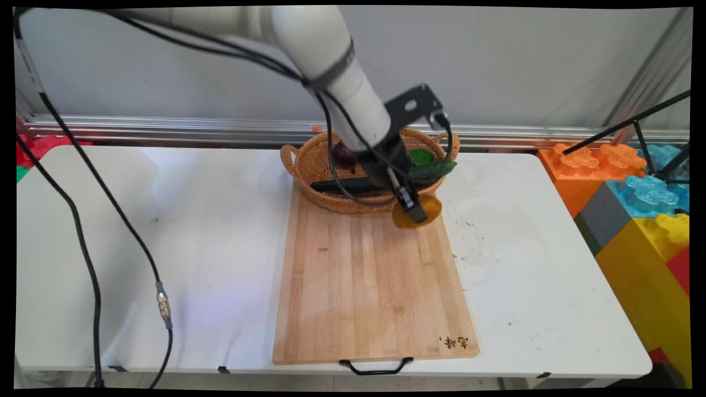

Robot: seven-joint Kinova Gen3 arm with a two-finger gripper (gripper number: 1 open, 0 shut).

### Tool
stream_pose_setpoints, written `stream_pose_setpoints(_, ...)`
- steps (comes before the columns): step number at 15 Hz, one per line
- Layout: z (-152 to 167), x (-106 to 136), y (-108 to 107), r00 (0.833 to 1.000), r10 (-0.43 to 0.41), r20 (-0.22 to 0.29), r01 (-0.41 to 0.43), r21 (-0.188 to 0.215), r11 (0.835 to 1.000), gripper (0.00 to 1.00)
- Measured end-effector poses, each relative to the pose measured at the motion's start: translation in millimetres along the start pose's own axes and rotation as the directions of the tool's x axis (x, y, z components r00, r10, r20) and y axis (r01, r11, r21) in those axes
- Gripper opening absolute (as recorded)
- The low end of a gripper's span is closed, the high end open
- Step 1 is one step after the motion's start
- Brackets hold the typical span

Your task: Place the picked object on the cutting board

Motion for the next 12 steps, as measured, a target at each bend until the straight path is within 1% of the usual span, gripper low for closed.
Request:
stream_pose_setpoints(3,32,-12,2,0.999,-0.035,0.026,0.035,0.019,0.999,0.00)
stream_pose_setpoints(5,47,-19,4,0.998,-0.051,0.037,0.050,0.028,0.998,0.00)
stream_pose_setpoints(9,64,-25,6,0.997,-0.070,0.044,0.068,0.036,0.997,0.00)
stream_pose_setpoints(10,66,-26,8,0.996,-0.073,0.044,0.072,0.037,0.997,1.00)
stream_pose_setpoints(12,67,-26,11,0.996,-0.078,0.041,0.077,0.035,0.996,1.00)
